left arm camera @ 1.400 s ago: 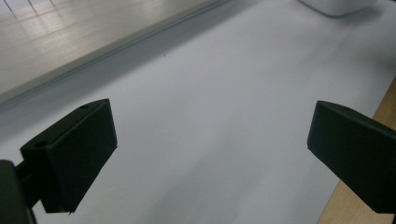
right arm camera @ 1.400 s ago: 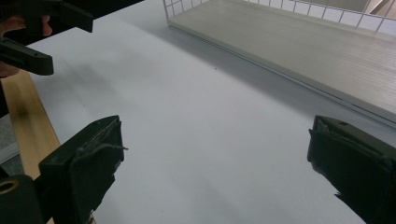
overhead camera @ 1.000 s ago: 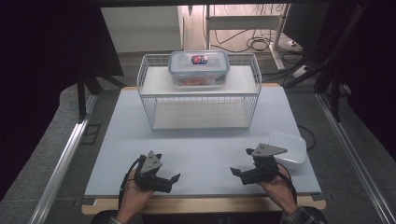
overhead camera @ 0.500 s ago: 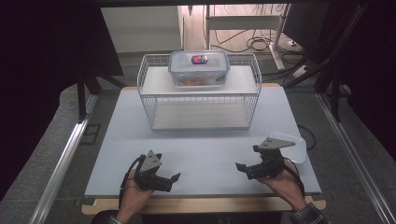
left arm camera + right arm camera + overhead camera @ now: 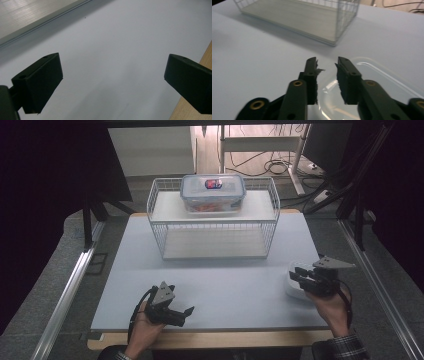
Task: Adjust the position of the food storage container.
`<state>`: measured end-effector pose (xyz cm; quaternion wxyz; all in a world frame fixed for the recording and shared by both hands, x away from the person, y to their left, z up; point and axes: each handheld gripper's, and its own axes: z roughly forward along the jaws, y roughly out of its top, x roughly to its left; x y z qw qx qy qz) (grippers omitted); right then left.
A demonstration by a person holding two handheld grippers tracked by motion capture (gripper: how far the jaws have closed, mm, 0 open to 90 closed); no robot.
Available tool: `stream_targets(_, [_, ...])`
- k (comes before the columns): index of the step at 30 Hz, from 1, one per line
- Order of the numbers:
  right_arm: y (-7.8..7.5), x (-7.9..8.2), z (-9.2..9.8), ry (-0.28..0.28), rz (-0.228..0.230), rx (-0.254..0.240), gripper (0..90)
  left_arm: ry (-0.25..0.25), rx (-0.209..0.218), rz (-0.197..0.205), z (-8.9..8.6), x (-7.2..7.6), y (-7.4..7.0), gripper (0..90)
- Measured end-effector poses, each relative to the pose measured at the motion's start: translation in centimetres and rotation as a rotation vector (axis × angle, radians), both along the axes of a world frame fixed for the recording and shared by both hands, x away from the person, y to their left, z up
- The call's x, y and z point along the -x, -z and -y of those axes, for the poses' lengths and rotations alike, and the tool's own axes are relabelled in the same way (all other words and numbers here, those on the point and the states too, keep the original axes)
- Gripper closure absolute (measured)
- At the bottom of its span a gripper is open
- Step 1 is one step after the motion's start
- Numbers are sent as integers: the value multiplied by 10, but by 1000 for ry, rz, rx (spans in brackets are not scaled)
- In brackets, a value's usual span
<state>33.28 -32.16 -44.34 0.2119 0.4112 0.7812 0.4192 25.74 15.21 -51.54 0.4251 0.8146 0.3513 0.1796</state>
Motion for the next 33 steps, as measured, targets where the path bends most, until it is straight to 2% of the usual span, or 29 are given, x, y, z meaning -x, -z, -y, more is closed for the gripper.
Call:
stream_targets(1, [0,0,0,0,0,0,728,0,0,0,0,0,0,14])
stream_targets(3, [-1,-2,10,37,14,16,788,1,-3,1,0,0,0,14])
stream_targets(6, [0,-5,33,97,27,25,888,-2,-14,2,-1,0,0,18])
stream_targets(7, [0,-6,38,111,29,25,897,-4,-13,2,-1,0,0,18])
stream_targets(10, [-1,-6,45,134,28,27,898,-3,-14,1,-1,-1,0,20])
stream_targets(11, [-1,-6,51,163,35,51,900,-4,-16,-2,-1,-1,1,20])
stream_targets(12, [-1,-6,51,163,35,51,900,-4,-16,-2,-1,-1,1,20])
stream_targets(17, [2,-9,69,236,21,38,899,-3,-19,0,0,-1,0,20])
stream_targets(19, [2,-10,72,244,18,38,899,-3,-19,-2,0,-1,1,20])
stream_targets(24, [14,-15,82,293,-23,89,898,-4,-21,2,-1,-1,0,21])
stream_targets(26, [18,-17,85,314,-33,78,894,-5,-22,2,-1,-1,0,22])
stream_targets(33, [23,-18,87,328,-64,81,895,-4,-26,2,-1,-1,0,22])
